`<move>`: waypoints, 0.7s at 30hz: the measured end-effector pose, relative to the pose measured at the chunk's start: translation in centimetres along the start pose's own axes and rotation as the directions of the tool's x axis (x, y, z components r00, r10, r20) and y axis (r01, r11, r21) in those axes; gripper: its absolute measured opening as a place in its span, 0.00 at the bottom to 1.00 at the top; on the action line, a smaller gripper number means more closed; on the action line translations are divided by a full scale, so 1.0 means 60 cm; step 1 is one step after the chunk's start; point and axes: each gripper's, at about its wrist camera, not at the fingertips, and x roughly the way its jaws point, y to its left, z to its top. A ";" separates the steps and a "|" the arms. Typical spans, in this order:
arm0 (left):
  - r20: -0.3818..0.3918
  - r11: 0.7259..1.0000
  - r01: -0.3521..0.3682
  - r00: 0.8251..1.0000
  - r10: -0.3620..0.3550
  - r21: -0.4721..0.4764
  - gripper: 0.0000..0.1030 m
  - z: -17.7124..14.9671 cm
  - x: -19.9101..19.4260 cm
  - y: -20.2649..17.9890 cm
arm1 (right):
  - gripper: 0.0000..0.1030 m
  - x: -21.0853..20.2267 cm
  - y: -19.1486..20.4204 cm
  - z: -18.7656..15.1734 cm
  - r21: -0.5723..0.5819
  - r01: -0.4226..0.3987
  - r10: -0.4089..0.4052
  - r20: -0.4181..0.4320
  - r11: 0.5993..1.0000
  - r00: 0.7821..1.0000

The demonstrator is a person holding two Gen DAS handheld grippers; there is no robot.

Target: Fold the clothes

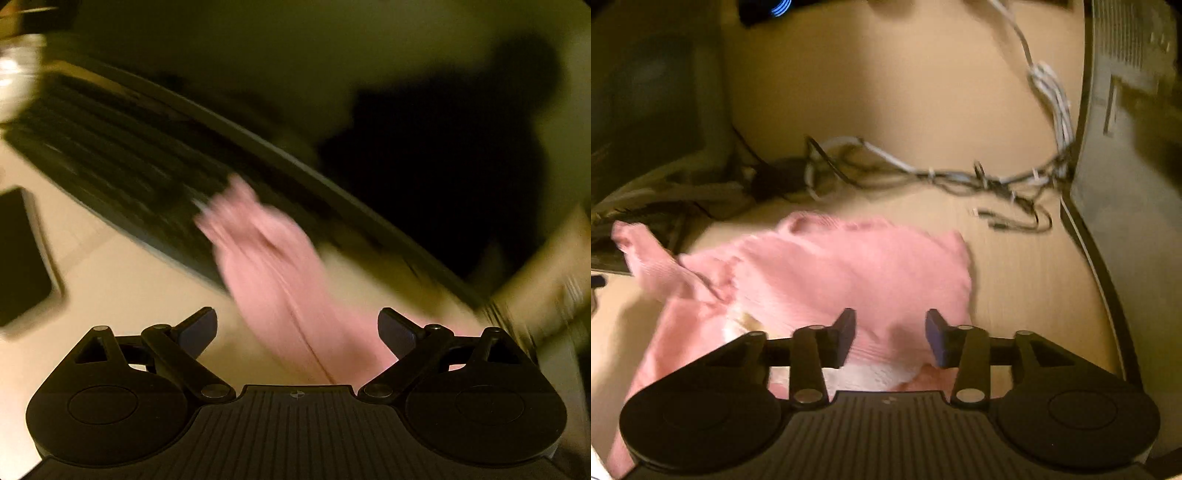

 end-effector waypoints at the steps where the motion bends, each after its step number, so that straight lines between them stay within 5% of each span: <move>1: 0.020 1.000 -0.024 0.999 0.025 -0.012 0.94 0.012 0.009 0.002 | 0.49 -0.011 0.003 0.003 0.002 -0.007 0.007 0.012 1.000 1.000; 4: 0.048 0.998 -0.068 0.997 0.067 0.009 0.86 0.032 0.042 -0.004 | 0.49 -0.032 0.002 0.003 0.018 -0.013 0.012 0.025 1.000 1.000; 7: 0.048 0.989 -0.124 0.992 0.120 0.082 0.58 0.036 0.076 -0.017 | 0.50 -0.051 -0.006 -0.006 0.041 -0.003 0.002 0.020 0.999 1.000; 9: 0.063 0.981 -0.142 0.989 0.135 0.129 0.28 0.034 0.083 -0.020 | 0.50 -0.061 -0.014 -0.013 0.049 0.012 -0.013 0.019 0.999 1.000; 11: 0.095 0.972 -0.140 0.988 0.124 0.188 0.15 0.033 0.070 -0.026 | 0.50 -0.070 -0.023 -0.020 0.058 0.026 -0.028 0.021 0.998 0.999; 16: 0.089 0.955 0.060 0.992 -0.090 0.290 0.09 0.017 0.007 -0.111 | 0.51 -0.087 -0.047 -0.038 0.114 0.034 -0.038 0.028 0.993 0.999; 21: 0.030 0.873 0.275 0.949 -0.313 0.403 0.09 -0.010 -0.047 -0.225 | 0.51 -0.072 -0.050 -0.050 0.144 0.013 -0.017 0.022 0.990 1.000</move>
